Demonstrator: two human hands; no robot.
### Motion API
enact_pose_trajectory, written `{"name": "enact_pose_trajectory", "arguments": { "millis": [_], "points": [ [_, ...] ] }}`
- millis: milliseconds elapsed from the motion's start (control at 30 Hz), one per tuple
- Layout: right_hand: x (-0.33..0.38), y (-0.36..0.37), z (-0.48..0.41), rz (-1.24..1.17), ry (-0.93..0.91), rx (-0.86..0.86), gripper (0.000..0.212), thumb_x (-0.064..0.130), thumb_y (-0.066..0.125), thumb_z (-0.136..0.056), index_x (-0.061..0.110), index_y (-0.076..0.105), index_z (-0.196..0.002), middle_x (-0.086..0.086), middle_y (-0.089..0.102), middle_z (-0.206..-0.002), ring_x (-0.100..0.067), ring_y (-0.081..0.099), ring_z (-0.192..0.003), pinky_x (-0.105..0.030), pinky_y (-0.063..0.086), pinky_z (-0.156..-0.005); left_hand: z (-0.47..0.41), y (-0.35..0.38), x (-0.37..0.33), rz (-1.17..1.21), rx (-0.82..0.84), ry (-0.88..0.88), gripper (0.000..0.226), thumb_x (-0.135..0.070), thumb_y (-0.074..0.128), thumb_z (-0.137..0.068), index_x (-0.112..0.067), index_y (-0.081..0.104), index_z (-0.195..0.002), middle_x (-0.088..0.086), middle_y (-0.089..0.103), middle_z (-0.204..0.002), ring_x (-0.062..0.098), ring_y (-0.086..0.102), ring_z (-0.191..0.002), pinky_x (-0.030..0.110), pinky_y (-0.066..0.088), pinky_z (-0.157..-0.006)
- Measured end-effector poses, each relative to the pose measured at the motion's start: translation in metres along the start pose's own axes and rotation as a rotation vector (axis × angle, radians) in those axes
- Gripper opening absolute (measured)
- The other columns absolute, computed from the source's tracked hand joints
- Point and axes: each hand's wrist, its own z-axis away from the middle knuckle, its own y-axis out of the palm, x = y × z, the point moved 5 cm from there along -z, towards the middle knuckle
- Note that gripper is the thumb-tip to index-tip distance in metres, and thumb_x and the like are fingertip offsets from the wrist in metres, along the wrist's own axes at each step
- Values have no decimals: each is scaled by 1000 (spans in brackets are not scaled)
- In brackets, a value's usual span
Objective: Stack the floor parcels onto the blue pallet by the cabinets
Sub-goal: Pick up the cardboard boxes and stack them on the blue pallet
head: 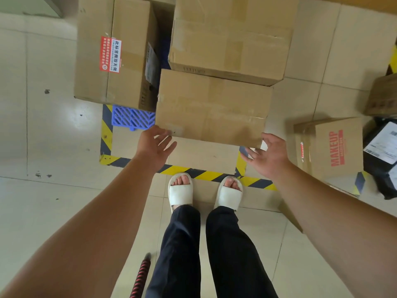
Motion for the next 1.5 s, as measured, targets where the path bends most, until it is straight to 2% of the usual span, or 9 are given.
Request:
{"name": "enact_pose_trajectory", "arguments": {
  "millis": [67,200,333,600,1033,1167,1300,1400,1500],
  "points": [
    [0,-2,10,11,-2,-13,37,20,61,-88,21,58,-125,-13,44,-133,-33,55,-120,-51,45,-103,7,-4,2,-20,-29,-5,10,-10,52,-93,-11,60,-88,12,61,-115,28,60,-117,42,49,-100],
    [0,-7,49,88,20,22,5,20,57,-92,20,61,-95,-10,53,-103,-31,55,-119,-52,46,-100,36,-19,20,-109,-80,-57,12,-15,48,-98,-7,58,-95,13,57,-124,32,57,-116,42,47,-102],
    [2,-18,103,196,18,66,5,22,57,-94,18,60,-92,-10,53,-108,-31,55,-123,-54,45,-104,91,-37,40,-298,-98,-109,17,-17,46,-102,-5,57,-108,14,57,-125,34,58,-114,43,47,-98],
    [19,-58,209,198,-9,52,40,25,57,-96,13,51,-134,-16,53,-127,-32,60,-119,-40,56,-63,213,-42,43,-416,-96,-120,20,-16,47,-102,-6,55,-117,13,61,-110,34,58,-109,41,47,-93],
    [53,-144,416,293,-124,99,23,25,53,-100,12,59,-117,-10,65,-110,-29,66,-100,-42,53,-83,427,12,3,-586,58,101,25,-16,51,-100,-6,58,-122,15,63,-117,33,61,-114,42,49,-97],
    [53,-196,462,140,-152,24,16,21,53,-100,9,60,-109,-16,65,-114,-32,64,-103,-46,50,-90,466,24,15,-659,137,77,24,-17,52,-100,-7,61,-119,16,64,-118,35,63,-109,40,51,-88],
    [36,-242,499,-167,-189,19,24,18,48,-101,8,56,-121,-15,64,-107,-29,63,-93,-41,50,-84,485,48,20,-787,250,47,19,-20,57,-97,-10,62,-113,11,68,-106,30,64,-99,35,53,-72],
    [10,-270,522,-372,-230,-28,19,18,57,-93,8,59,-109,-15,65,-110,-30,65,-93,-41,50,-93,491,75,21,-905,317,77,19,-19,59,-96,-8,60,-113,9,66,-96,29,63,-95,36,51,-80],
    [-20,-296,540,-474,-238,-61,11,16,56,-90,9,60,-98,-13,65,-101,-29,64,-92,-38,51,-84,499,100,29,-967,341,114,12,-16,56,-97,-8,58,-106,9,64,-89,24,62,-84,38,48,-88]
  ]
}}
